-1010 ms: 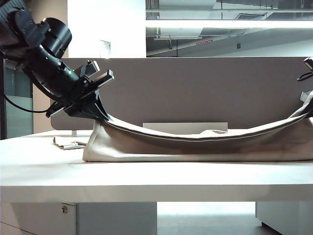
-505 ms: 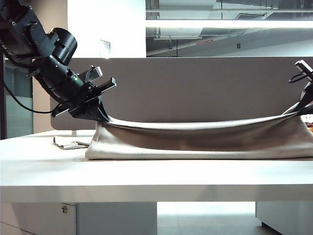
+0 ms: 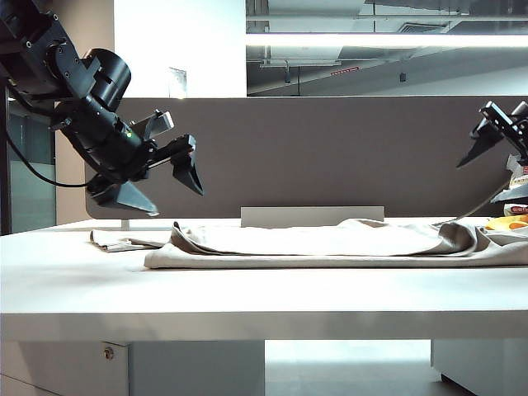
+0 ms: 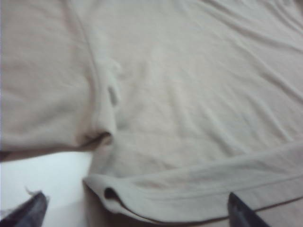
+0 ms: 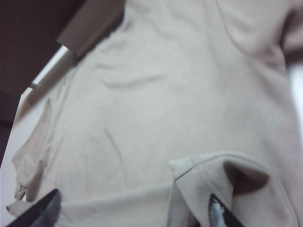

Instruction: Fold the bottom side of the T-shirt horizontally towards the center, about one-third of the way, then fold the sleeve back towards the center, creating a straight line along the edge of the T-shirt, and finally fold the bottom of the T-shirt up towards the top, creating a neat rectangle.

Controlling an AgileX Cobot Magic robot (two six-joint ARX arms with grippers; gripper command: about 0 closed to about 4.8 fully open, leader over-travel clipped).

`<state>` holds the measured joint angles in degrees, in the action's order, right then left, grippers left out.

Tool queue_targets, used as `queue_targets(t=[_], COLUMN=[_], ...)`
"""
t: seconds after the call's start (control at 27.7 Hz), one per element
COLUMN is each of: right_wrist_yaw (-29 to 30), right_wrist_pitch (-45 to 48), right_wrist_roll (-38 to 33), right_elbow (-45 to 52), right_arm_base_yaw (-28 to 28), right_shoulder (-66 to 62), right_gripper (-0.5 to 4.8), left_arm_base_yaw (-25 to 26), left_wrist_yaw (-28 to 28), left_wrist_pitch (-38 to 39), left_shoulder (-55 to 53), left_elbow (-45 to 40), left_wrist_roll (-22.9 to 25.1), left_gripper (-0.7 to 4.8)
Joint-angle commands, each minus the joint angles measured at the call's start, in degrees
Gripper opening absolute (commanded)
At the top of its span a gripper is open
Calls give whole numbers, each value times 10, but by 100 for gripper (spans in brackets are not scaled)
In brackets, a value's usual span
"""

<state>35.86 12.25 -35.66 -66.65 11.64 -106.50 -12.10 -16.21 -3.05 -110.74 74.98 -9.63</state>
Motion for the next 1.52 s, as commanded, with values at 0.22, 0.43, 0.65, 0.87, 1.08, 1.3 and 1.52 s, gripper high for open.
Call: queue_targets(t=[0.22,0.43,0.65,0.87,1.08,1.3,1.52], right_wrist_yaw=[-1,-44,-47,-58,-64,-67,-78], right_wrist_pitch=[-127,-237,-245,-251,-250,-254,-258], right_wrist_roll=[97,176,177,177,177,177,179], right_elbow=[-3,-2,-2,-2,-2,-2,-2], right_arm_base_yaw=[31,37,26,18,12,12,12], right_shoulder=[8,8,8,8,8,7,7], right_gripper=[400,400,386,355,290,291,291], left_arm_base_yaw=[29,26,20,20,13,-4,-15], left_wrist_yaw=[-50,-87,-82,-78,-82,-78,-78], left_wrist_pitch=[109,173,200,227,237,248,250], left_shoulder=[18,18,18,17,14,-2,-19], left_elbow=[2,1,1,1,1,1,1], left_wrist_roll=[-24,-11,-3,7,6,7,7], left_gripper=[479,479,479,479,469,434,424])
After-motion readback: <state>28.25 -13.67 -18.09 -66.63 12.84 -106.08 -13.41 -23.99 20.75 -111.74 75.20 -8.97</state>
